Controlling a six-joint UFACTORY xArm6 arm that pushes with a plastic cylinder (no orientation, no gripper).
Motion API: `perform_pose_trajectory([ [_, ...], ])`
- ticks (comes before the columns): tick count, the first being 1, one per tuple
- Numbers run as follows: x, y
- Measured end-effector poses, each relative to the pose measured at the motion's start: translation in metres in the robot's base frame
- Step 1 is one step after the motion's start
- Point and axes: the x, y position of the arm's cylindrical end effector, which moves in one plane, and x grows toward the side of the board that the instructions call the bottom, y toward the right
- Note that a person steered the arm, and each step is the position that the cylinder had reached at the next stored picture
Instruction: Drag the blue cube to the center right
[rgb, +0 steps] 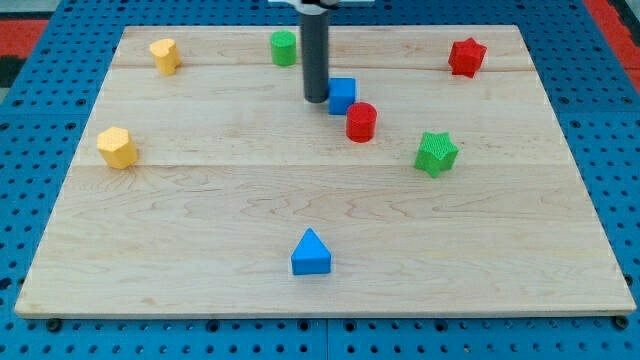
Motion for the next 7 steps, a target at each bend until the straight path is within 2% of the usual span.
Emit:
perform_pose_trajectory([
  [2,0.006,0.077],
  [6,-0.002,0.124],
  [7,-0.017,0.129],
])
